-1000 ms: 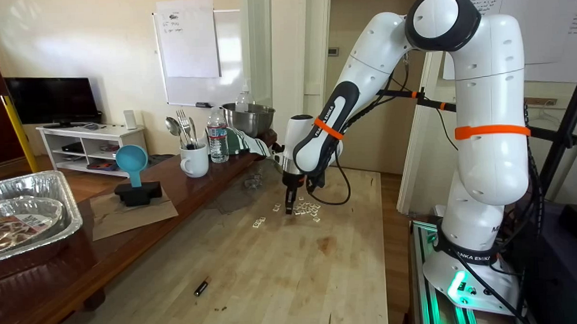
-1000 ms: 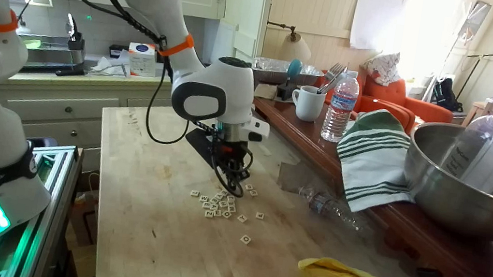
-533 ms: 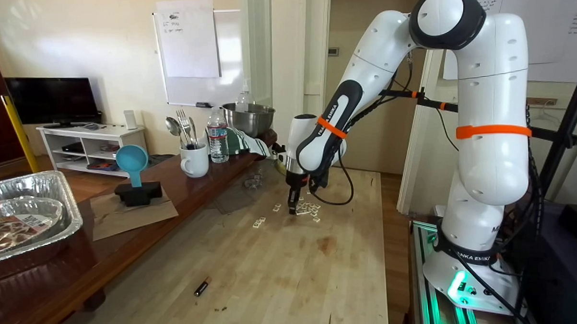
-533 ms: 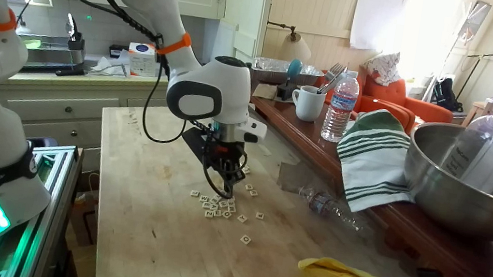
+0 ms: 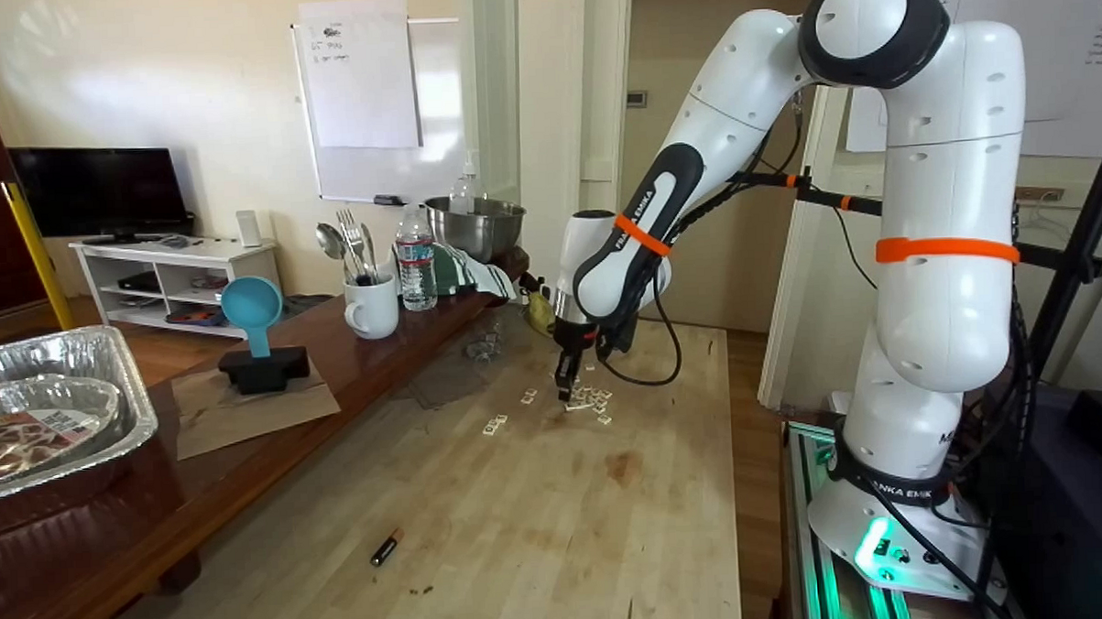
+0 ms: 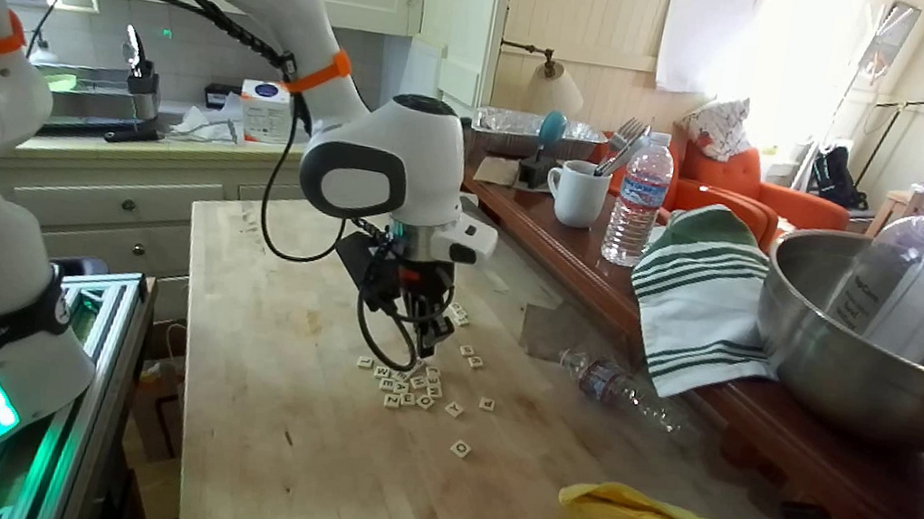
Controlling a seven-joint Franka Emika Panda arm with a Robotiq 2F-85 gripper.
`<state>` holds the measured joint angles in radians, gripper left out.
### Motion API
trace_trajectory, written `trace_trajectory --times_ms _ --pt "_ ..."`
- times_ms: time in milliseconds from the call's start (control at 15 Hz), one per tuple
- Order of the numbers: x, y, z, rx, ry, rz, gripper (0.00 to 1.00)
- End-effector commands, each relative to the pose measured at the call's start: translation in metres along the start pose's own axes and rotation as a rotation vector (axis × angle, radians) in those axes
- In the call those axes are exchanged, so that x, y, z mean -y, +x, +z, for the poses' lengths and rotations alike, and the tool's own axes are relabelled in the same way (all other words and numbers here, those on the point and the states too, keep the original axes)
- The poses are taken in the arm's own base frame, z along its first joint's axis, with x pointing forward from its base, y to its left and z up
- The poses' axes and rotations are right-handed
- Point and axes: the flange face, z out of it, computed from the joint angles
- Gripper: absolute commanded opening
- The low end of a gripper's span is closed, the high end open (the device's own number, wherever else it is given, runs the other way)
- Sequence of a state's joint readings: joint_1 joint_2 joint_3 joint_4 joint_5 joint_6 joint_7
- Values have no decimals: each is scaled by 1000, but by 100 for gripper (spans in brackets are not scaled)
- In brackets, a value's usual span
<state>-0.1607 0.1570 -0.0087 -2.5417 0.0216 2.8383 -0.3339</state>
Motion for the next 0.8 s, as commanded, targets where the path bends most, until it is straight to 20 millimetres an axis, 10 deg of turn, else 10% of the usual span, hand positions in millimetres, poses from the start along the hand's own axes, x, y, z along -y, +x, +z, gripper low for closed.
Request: trace_trajectory --times_ms 0,733 --pt "-1 -8 0 12 10 36 0" --pt "2 -4 13 22 22 25 0"
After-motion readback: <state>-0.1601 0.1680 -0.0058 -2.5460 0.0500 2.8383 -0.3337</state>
